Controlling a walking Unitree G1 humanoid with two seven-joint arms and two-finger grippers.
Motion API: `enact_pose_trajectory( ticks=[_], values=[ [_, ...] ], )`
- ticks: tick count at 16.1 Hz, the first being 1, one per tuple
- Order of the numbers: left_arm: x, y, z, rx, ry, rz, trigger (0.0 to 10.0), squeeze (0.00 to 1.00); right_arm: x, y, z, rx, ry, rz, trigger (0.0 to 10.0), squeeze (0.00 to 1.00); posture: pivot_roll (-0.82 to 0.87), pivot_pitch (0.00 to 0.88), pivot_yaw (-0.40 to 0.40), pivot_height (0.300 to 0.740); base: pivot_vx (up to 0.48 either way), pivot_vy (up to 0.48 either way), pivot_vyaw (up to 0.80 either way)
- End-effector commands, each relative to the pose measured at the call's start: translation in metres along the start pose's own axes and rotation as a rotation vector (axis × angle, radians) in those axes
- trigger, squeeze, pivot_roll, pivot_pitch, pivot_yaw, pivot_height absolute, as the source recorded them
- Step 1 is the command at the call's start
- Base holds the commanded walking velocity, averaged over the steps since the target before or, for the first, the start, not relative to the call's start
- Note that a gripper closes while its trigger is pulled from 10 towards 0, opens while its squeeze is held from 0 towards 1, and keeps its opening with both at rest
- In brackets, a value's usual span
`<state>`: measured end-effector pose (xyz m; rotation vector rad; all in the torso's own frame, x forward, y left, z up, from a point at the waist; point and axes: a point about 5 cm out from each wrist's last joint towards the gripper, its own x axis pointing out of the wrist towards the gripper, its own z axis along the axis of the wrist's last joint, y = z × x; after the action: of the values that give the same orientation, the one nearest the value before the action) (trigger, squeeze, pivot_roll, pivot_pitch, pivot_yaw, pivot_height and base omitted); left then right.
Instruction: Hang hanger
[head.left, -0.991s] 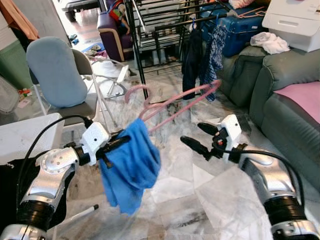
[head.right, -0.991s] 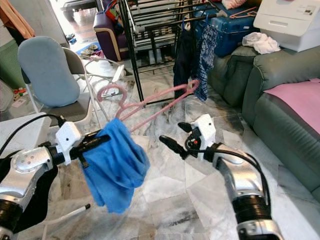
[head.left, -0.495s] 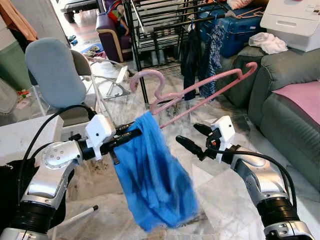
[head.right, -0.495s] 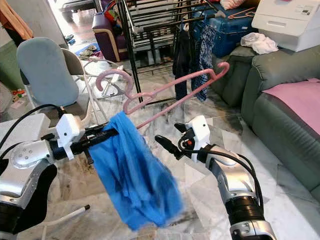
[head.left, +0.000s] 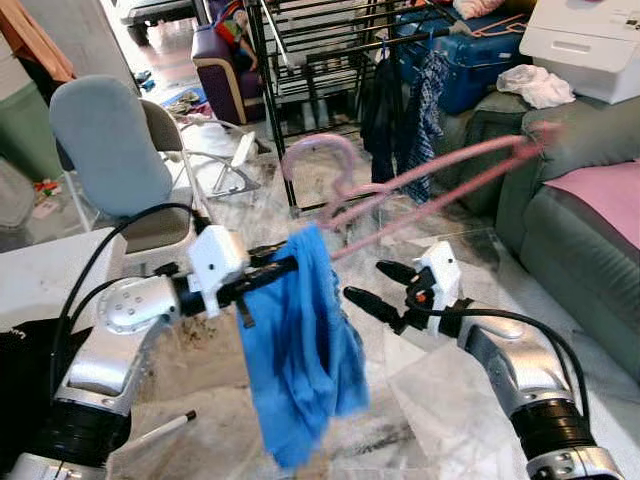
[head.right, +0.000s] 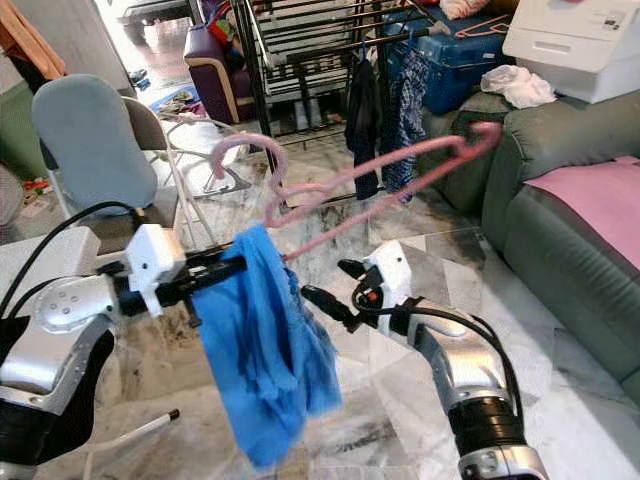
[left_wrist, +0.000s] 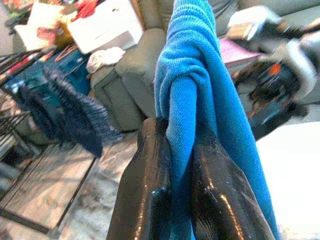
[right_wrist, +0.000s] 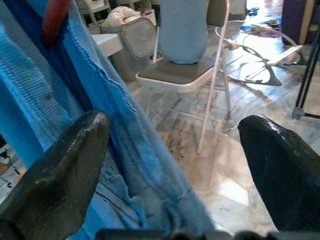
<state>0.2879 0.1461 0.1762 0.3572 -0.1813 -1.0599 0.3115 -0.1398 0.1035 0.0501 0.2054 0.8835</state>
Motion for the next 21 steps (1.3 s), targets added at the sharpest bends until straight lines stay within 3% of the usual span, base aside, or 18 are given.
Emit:
enact_pose_trajectory(
  ticks=[1,9,10,11,12,13,17,21],
  values=[
    [0.003,0.003,0.018,0.034,-0.057,-0.019,0.0,0.00,0.006,0.002,0.003,-0.013,0.001,0.017,10.0,0.00,-0.08,0.000,0.098,0.740,0.000,0.000,0.00],
    [0.013,-0.005,0.056,-0.007,-0.210,-0.045,0.0,0.00,0.018,0.002,0.000,-0.012,0.004,0.010,10.0,0.00,-0.07,0.000,0.088,0.740,0.000,0.000,0.00],
    [0.014,-0.002,0.064,-0.013,-0.243,-0.031,0.0,0.00,0.017,0.001,-0.004,-0.005,0.013,0.005,8.0,0.00,-0.07,0.000,0.087,0.740,0.000,0.000,0.00],
    [0.015,0.003,0.072,-0.011,-0.274,-0.007,0.0,0.00,0.014,0.000,-0.010,0.014,0.025,-0.005,3.0,0.00,-0.07,0.000,0.087,0.740,0.000,0.000,0.00],
    [0.014,0.007,0.075,-0.011,-0.287,0.011,0.0,0.00,0.012,0.000,-0.014,0.019,0.038,-0.011,0.7,0.00,-0.07,0.000,0.087,0.740,0.000,0.000,0.00],
    [0.012,0.012,0.077,-0.012,-0.292,0.031,0.0,0.00,0.008,-0.001,-0.019,0.028,0.052,-0.024,0.0,0.00,-0.07,0.000,0.086,0.740,0.000,0.000,0.00],
    [-0.003,0.033,0.072,0.016,-0.232,0.107,0.0,0.00,-0.025,-0.014,-0.039,0.046,0.112,-0.101,0.0,0.00,-0.07,0.000,0.086,0.740,0.000,0.000,0.00],
    [-0.015,0.041,0.052,0.010,-0.159,0.165,0.0,0.00,-0.052,-0.035,-0.032,0.025,0.117,-0.195,0.0,0.00,-0.08,0.000,0.089,0.740,0.000,0.000,0.00]
  ],
)
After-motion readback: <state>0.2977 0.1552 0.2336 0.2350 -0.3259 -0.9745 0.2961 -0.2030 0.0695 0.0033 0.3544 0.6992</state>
